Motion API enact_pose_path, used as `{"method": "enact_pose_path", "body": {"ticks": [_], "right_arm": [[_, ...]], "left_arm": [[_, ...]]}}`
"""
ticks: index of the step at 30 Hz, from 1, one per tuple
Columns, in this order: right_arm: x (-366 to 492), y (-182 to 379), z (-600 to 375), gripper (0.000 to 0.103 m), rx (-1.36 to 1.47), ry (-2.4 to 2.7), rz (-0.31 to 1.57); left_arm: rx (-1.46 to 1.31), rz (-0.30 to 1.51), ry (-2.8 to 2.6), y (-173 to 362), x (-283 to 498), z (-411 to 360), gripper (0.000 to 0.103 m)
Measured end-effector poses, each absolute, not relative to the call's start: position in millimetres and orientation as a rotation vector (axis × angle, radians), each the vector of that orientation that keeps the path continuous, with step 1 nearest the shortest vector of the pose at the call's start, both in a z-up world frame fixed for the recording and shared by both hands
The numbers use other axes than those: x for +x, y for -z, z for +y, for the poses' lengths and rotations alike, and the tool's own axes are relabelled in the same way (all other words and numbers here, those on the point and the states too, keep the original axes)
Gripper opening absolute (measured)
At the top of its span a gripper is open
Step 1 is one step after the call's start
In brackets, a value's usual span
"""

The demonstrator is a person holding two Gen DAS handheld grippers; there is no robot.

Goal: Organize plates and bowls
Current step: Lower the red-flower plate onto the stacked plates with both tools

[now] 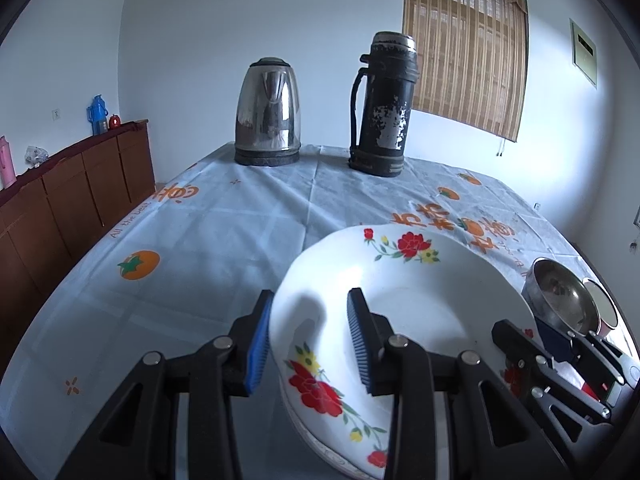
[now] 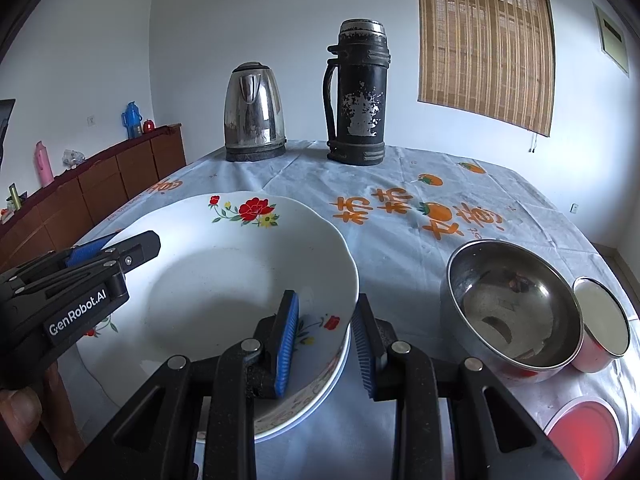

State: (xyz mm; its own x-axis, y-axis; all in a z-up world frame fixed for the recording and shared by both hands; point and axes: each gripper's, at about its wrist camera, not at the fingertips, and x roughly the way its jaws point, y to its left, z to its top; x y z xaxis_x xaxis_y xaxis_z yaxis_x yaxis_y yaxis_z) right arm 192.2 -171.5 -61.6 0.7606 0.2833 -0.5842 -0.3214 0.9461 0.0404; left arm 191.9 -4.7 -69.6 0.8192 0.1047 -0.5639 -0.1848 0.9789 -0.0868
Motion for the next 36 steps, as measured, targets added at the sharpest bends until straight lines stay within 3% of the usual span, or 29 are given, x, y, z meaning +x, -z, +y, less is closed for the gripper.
{"method": "enact_pose_path", "body": {"ticks": [36], "right_arm": [[197,69,-166,0.029,-0.085,-0.325,0.657]], "left_arm": [[-0.109,0.649,-0.157,84,193,-4,0.034]]}}
